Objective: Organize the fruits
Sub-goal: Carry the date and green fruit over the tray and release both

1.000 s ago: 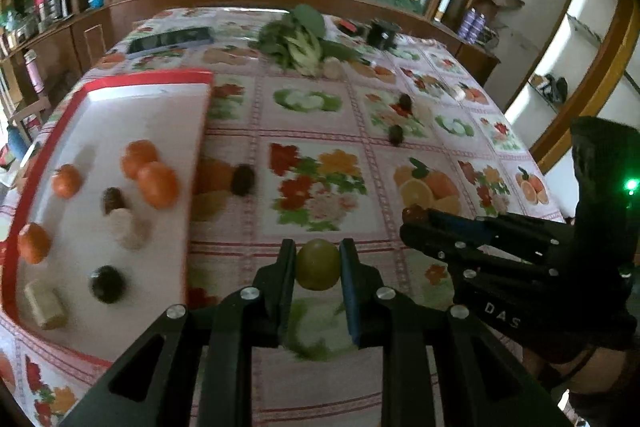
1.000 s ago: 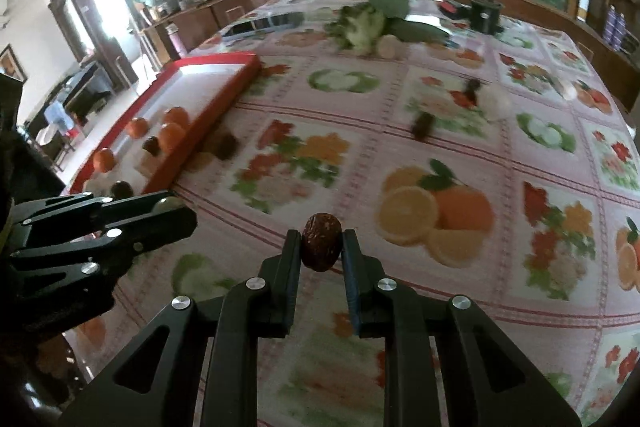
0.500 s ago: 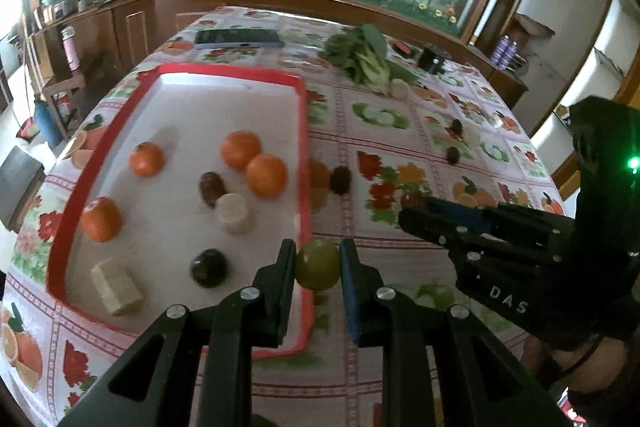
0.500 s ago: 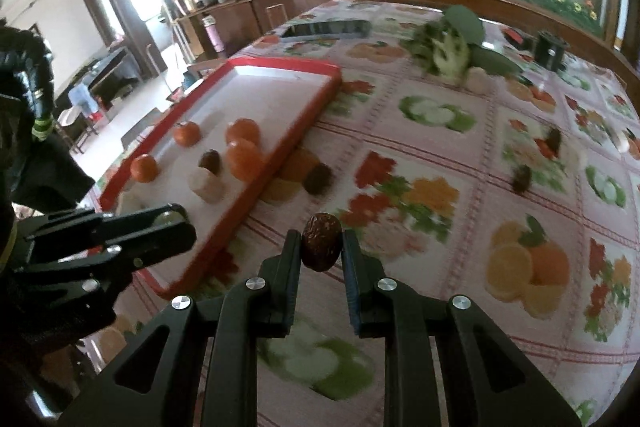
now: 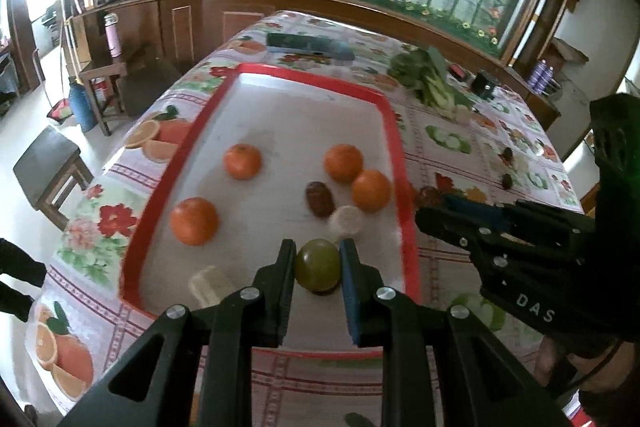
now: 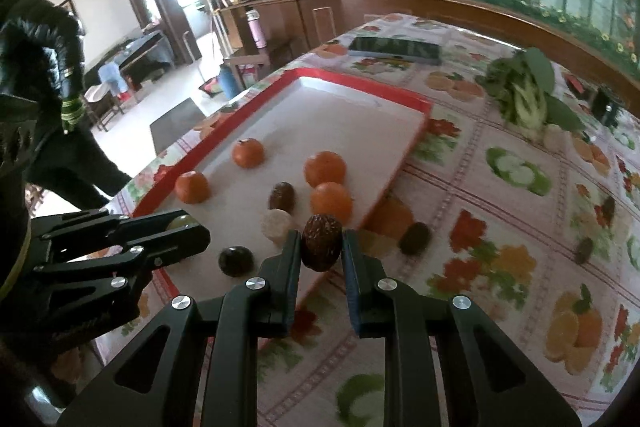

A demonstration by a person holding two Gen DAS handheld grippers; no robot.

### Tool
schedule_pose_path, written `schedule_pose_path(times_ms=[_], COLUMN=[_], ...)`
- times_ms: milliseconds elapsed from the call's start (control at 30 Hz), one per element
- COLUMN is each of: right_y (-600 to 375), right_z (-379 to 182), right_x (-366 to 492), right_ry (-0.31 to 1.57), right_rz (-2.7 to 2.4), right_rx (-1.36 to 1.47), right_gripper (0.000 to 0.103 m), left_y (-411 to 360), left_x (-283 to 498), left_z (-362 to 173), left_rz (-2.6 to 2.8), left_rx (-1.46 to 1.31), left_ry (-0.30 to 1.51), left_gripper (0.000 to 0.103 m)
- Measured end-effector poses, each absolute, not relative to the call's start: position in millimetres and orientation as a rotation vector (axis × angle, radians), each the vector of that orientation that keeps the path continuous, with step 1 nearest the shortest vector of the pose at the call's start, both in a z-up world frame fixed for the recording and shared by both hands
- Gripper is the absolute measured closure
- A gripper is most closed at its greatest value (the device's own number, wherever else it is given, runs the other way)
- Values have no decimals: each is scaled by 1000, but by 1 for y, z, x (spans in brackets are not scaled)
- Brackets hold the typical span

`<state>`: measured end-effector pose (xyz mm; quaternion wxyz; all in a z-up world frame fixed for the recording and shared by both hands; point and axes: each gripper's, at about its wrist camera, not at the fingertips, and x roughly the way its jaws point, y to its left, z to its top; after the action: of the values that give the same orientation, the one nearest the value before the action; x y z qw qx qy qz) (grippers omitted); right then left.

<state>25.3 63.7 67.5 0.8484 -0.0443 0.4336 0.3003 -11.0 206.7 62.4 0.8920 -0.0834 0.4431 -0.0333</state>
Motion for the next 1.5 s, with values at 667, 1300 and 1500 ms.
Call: schedule_pose_path(times_ms=[667, 1300, 1500], right_y=[95, 105, 105], right_z=[33, 24, 27], right_x=[25, 26, 22], right_ry=[1015, 1033, 1030], right_rz=[695, 684, 680], right_rx=[-146, -201, -204], right_gripper=[83, 82, 78], left_y=[223, 219, 220], left_x=[24, 27, 21], left_z=[29, 21, 25], left_rz=[-3, 53, 69], left_rx=[-182, -177, -184], left_ry=[993, 1027, 1032], left_gripper=[78, 49, 41])
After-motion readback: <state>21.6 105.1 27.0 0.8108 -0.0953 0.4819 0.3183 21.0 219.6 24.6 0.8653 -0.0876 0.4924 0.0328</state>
